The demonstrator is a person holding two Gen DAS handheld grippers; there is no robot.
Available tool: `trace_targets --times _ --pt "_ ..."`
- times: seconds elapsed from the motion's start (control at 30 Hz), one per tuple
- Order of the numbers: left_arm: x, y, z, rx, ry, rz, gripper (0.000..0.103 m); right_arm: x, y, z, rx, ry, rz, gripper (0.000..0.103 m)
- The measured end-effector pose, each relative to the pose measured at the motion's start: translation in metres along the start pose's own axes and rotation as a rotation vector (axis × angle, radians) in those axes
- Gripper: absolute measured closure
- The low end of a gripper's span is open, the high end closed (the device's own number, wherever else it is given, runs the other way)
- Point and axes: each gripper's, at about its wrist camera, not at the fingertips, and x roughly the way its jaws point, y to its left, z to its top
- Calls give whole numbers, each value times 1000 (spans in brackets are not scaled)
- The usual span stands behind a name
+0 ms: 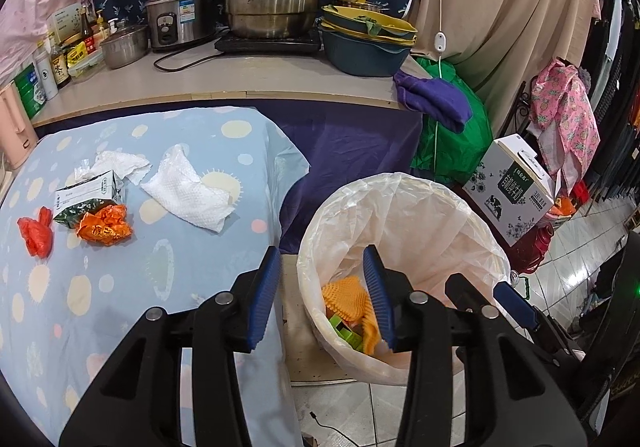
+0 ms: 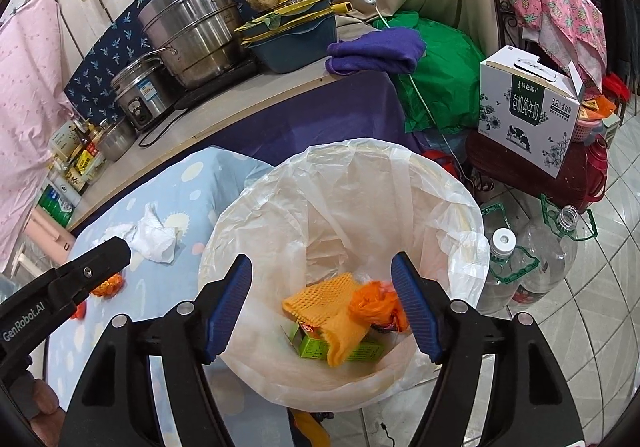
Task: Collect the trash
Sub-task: 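Carry foam net and orange bag over the bin and open both tools to drop them, then grasp the red plastic bag with the left tool while the right tool grasps the orange snack wrapper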
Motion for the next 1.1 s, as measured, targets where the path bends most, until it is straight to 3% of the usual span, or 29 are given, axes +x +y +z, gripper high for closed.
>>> trace_targets --times 0.5,0.57,0.77,1.1 --pt "-9 44 1 -82 -12 25 62 1 42 -7 -72 12 27 33" --pt "-11 56 0 -103 -12 35 56 3 51 -8 -86 17 36 33" --pt "-22 107 -7 -190 -30 100 41 11 88 -18 -141 45 75 33" --pt "-35 226 -31 -367 -19 283 33 38 178 -47 -275 115 176 33"
